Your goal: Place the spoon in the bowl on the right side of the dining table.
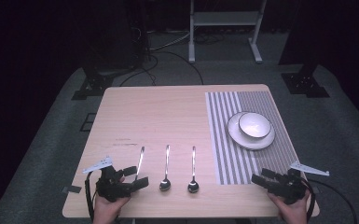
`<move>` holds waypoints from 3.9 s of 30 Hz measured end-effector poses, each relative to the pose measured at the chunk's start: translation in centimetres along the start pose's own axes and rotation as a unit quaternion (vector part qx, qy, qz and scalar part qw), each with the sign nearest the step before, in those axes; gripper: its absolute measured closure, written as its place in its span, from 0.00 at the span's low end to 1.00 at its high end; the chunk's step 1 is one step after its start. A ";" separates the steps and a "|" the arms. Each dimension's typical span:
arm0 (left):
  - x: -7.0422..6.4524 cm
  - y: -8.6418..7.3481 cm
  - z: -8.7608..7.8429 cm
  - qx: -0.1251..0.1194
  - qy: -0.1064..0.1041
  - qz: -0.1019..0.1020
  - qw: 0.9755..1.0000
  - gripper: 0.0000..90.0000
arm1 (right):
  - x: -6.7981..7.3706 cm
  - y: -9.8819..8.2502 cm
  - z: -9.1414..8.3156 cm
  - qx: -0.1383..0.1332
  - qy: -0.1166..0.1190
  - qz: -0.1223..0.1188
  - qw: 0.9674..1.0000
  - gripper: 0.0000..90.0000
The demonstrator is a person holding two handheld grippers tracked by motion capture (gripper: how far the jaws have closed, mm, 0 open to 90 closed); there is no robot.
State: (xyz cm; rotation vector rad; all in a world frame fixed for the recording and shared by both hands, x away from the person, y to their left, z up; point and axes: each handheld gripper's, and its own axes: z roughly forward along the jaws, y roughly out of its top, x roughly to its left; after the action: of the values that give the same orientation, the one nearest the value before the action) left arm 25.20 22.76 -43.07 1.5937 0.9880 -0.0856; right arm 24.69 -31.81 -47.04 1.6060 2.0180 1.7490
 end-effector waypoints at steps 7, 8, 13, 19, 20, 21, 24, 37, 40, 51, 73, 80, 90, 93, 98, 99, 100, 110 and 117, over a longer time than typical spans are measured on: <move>0.0 -0.3 0.6 0.006 -0.010 -0.006 1.000 0.00 | 0.3 0.6 0.9 0.016 -0.004 -0.011 1.000 0.18; 0.0 -0.3 0.6 0.006 -0.010 -0.006 1.000 0.00 | 0.3 0.6 0.9 0.016 -0.004 -0.011 1.000 0.18; -0.2 -0.4 1.4 0.017 -0.021 -0.006 1.000 0.00 | 1.0 1.1 1.5 0.024 -0.001 -0.025 0.999 0.18; -0.3 -0.6 2.0 0.025 -0.031 -0.007 0.999 0.00 | 1.5 1.5 2.1 0.033 0.005 -0.030 0.999 0.18; -0.3 -0.6 2.0 0.025 -0.031 -0.007 0.999 0.00 | 1.5 1.5 2.1 0.033 0.005 -0.030 0.999 0.18; -0.3 -0.7 2.2 0.027 -0.036 -0.009 0.999 0.00 | 1.7 1.7 2.5 0.037 0.009 -0.032 0.999 0.18; -0.3 -0.8 2.4 0.032 -0.042 -0.013 0.999 0.00 | 2.0 1.8 2.9 0.044 0.011 -0.036 0.998 0.18; -0.4 -1.5 4.1 0.058 -0.076 -0.029 0.995 0.02 | 3.7 2.4 5.5 0.068 0.032 -0.055 0.996 0.18; -0.4 -1.6 4.4 0.063 -0.079 -0.032 0.994 0.02 | 4.0 2.6 6.0 0.071 0.036 -0.059 0.995 0.18; -0.4 -2.2 5.5 0.092 -0.098 -0.048 0.990 0.03 | 5.0 3.2 7.5 0.086 0.042 -0.073 0.993 0.18; -0.2 -3.7 7.7 0.169 -0.049 -0.068 0.982 0.05 | 6.3 4.2 9.4 0.104 0.049 -0.088 0.989 0.18; -0.4 -3.7 7.9 0.170 -0.043 -0.056 0.983 0.05 | 6.5 4.3 10.1 0.111 0.053 -0.091 0.988 0.18; -0.3 -3.8 7.9 0.168 -0.051 -0.056 0.983 0.05 | 6.6 4.3 11.4 0.122 0.056 -0.085 0.987 0.18; -0.3 -3.8 7.9 0.169 -0.052 -0.056 0.983 0.05 | 6.9 4.5 12.0 0.127 0.062 -0.084 0.986 0.18; -0.3 -3.8 7.9 0.169 -0.056 -0.059 0.982 0.05 | 7.3 4.8 12.7 0.130 0.068 -0.084 0.986 0.18; -0.2 -3.8 8.0 0.170 -0.057 -0.059 0.982 0.05 | 7.3 4.9 12.9 0.131 0.069 -0.084 0.985 0.18; -0.2 -3.8 8.0 0.170 -0.057 -0.059 0.982 0.05 | 7.4 4.9 13.1 0.132 0.070 -0.084 0.985 0.18; -0.2 -3.8 7.9 0.169 -0.061 -0.061 0.982 0.05 | 8.3 5.6 14.8 0.139 0.081 -0.086 0.983 0.18; 0.0 -3.8 7.7 0.169 -0.063 -0.063 0.981 0.05 | 8.6 5.7 15.8 0.144 0.089 -0.081 0.982 0.18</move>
State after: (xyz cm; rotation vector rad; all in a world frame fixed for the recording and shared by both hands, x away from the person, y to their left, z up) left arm 26.30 16.01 -48.32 1.8066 1.0128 -0.4581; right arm 33.80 -15.58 -43.89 1.3374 2.5060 1.6574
